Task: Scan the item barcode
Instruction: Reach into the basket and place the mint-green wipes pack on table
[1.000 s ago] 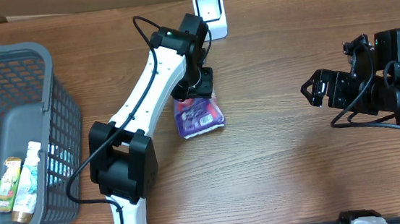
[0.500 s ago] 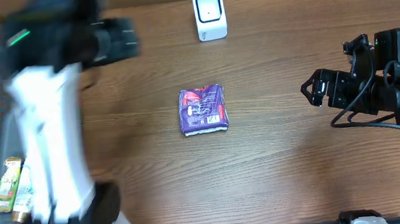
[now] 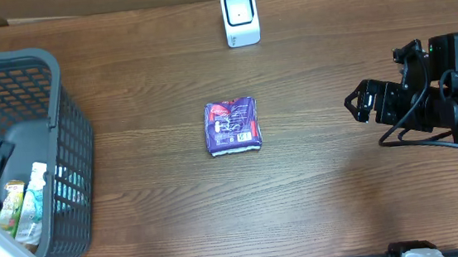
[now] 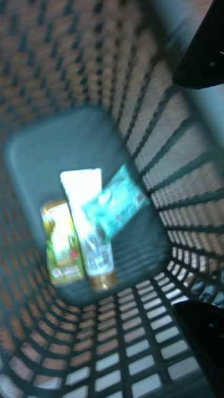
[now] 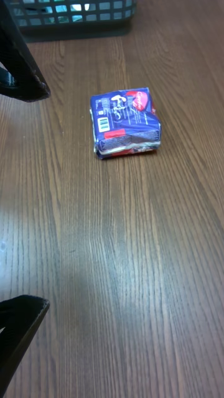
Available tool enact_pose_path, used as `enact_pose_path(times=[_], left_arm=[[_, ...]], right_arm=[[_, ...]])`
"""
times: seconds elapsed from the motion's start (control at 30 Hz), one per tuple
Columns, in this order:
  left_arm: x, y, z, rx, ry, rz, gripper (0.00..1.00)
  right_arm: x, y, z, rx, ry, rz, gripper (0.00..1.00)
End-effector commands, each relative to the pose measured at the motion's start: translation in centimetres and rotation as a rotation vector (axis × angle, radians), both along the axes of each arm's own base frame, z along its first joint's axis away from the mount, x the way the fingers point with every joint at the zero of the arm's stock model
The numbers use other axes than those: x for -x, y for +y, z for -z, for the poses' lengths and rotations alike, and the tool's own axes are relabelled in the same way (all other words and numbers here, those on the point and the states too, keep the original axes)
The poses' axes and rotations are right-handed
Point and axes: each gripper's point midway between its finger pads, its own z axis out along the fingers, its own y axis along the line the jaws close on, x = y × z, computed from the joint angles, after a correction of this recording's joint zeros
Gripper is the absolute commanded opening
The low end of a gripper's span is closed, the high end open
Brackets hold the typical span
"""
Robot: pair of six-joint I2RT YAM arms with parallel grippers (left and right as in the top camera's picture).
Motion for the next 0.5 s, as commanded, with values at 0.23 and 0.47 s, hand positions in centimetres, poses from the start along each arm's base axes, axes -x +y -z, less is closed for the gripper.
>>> enact_pose_path(times=[0.23, 0.47], left_arm=[[0.0, 2.2, 14.9, 0.211, 0.035, -0.110, 1.00], [-1.3, 1.1, 22.1, 0.246, -0.005, -0.093, 1.00]], right_arm=[[-0.4, 0.1, -0.8, 0.006, -0.030, -0.007, 1.00], [-0.3, 0.1, -0.8, 0.004, -0.028, -0.004, 1.00]])
